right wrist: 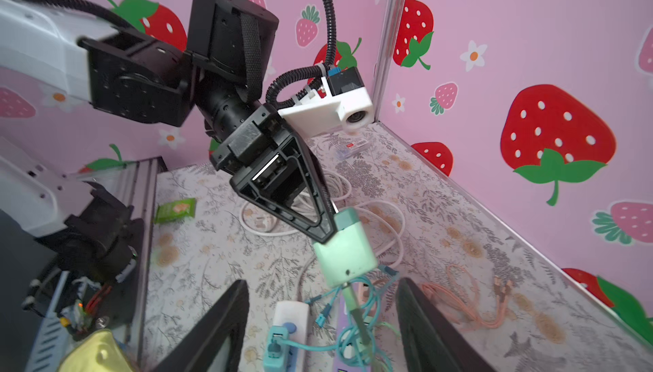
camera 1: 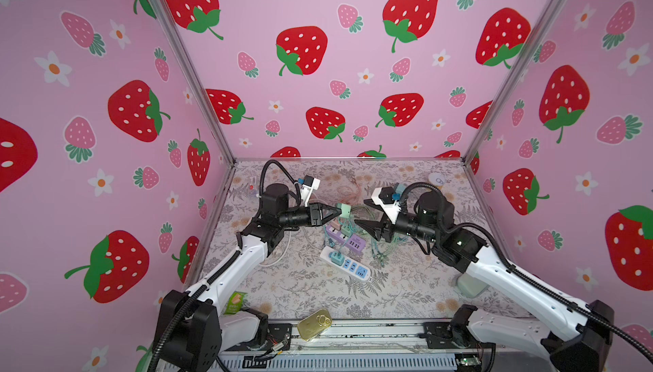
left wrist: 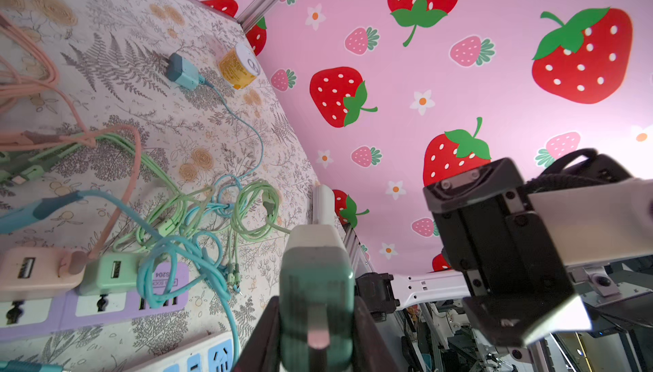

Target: Insert the plug

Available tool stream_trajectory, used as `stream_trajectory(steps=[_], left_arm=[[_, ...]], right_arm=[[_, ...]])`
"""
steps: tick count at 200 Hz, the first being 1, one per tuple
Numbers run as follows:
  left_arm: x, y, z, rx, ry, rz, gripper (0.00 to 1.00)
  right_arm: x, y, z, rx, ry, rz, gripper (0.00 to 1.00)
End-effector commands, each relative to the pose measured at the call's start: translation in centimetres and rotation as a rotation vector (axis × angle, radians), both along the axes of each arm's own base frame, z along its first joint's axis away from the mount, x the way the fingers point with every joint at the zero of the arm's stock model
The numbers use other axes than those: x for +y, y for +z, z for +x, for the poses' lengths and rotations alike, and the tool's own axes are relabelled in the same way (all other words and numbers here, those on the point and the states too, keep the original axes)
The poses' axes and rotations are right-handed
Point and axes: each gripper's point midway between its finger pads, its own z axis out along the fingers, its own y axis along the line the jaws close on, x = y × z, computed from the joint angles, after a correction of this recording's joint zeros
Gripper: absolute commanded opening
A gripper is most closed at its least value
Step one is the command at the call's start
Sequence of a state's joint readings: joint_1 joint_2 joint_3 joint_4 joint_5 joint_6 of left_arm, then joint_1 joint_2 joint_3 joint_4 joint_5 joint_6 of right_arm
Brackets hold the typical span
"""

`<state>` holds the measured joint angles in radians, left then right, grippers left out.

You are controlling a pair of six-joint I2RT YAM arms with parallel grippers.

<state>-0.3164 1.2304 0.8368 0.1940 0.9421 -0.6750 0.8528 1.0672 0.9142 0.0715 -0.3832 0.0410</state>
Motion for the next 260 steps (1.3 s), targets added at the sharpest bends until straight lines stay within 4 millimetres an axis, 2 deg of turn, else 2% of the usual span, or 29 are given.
stream_trajectory(steps=[1, 35, 59, 85, 114, 139, 167, 260], left_arm=[[-0.6, 5.4, 0.3, -0.188, -0.015, -0.092, 0.0], [-1.1, 8.0, -0.1, -0.287, -0.019, -0.157, 0.0], [-1.5, 9.4, -0.8, -0.337, -0.041, -0.202, 0.0], [-1.4, 10.6, -1.9, -0.39, -0.036, -0.266, 0.0], [-1.3, 10.7, -2.9, -0.417, -0.033, -0.278, 0.0], [-1.1, 11.1, -3.7, -0.437, -0.036, -0.286, 0.0], [-0.9, 11.0, -4.0, -0.453, -0.029, -0.284, 0.0], [-1.6, 10.8, -5.5, -0.474, -0.088, -0.312, 0.0]], right_arm=[[0.1, 0.5, -0.6, 0.162, 0.007, 0.123, 0.69], [0.3, 1.2, -1.9, 0.215, 0.08, 0.238, 0.69], [0.8, 1.1, -0.7, 0.274, 0.06, 0.341, 0.62], [1.9, 1.2, -0.1, 0.309, 0.087, 0.389, 0.61], [2.0, 2.4, 0.4, 0.301, 0.101, 0.459, 0.61], [1.2, 3.6, 0.9, 0.311, 0.117, 0.527, 0.62], [0.4, 4.7, 0.4, 0.312, 0.183, 0.593, 0.62], [0.7, 6.4, -0.3, 0.322, 0.284, 0.645, 0.57]])
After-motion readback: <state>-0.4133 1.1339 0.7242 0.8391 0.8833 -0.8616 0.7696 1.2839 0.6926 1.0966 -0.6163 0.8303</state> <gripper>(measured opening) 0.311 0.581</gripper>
